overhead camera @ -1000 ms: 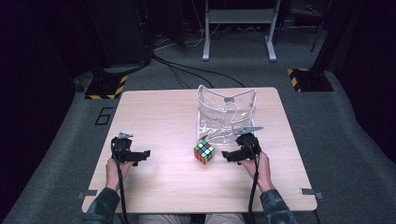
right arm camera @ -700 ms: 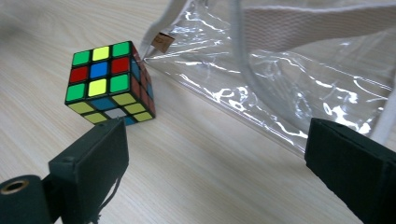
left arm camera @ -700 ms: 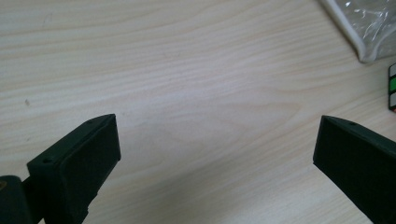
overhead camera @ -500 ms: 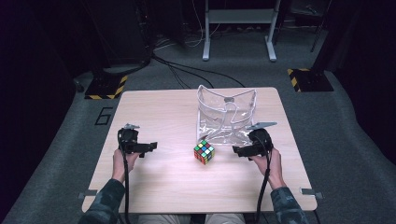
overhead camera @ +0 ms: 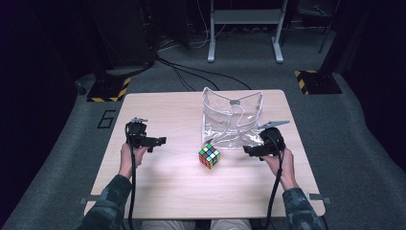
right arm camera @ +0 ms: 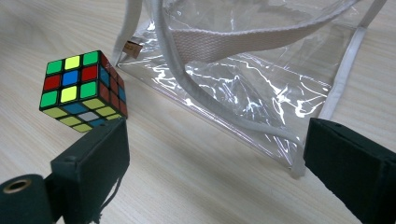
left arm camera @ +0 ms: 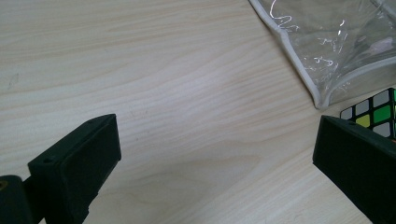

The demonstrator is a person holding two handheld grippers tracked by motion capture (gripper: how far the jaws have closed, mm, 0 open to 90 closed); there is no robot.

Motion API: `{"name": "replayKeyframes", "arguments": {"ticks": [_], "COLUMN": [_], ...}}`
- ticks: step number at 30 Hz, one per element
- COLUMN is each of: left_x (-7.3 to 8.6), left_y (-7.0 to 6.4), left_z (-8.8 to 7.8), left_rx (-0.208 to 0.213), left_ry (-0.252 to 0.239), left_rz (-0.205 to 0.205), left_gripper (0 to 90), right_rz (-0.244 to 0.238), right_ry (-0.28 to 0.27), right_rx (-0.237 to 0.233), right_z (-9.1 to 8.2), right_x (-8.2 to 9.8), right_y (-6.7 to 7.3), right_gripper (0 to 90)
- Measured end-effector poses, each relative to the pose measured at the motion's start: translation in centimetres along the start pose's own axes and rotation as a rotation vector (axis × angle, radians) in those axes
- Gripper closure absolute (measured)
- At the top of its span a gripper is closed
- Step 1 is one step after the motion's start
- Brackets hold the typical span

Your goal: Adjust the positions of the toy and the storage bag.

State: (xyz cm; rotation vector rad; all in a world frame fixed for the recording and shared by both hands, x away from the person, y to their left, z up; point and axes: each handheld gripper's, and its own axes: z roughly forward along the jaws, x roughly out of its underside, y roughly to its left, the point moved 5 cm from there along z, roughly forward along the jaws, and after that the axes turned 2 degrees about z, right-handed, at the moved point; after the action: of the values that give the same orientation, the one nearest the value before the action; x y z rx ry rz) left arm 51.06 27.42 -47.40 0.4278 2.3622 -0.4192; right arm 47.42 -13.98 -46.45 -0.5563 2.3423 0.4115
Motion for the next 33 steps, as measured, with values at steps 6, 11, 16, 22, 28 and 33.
{"name": "replayKeyframes", "arguments": {"ticks": [6, 11, 16, 22, 28, 33], "left_x": [-0.9, -1.6, -2.6, -4.1, -5.4, -6.9], "left_y": [-0.2, -0.4, -1.1, -2.2, -3.4, -4.8], "left_z": [0.2, 0.3, 0.7, 0.9, 1.2, 1.3], "left_rx": [0.004, 0.016, 0.030, 0.048, 0.056, 0.073], "left_ry": [0.010, 0.012, 0.010, -0.003, 0.000, -0.015], "left_rz": [0.003, -0.002, 0.000, 0.011, 0.038, 0.053], "left_gripper": [1.1, 1.1, 1.2, 1.2, 1.4, 1.4], "right_rz": [0.009, 0.003, -0.001, 0.012, 0.016, 0.021], "right_ry": [-0.006, -0.008, -0.015, -0.020, -0.037, -0.049], "right_rx": [0.003, 0.006, 0.006, 0.005, 0.001, 0.001], "right_z": [-0.4, -0.7, -0.9, -1.2, -1.6, -1.9], "right_x": [-0.3, -0.8, -1.5, -2.2, -3.1, -4.0], "right_y": [-0.4, -0.5, -0.8, -0.8, -0.9, -1.0], "right_gripper": [6.7, 6.8, 6.9, 7.3, 7.4, 7.7]}}
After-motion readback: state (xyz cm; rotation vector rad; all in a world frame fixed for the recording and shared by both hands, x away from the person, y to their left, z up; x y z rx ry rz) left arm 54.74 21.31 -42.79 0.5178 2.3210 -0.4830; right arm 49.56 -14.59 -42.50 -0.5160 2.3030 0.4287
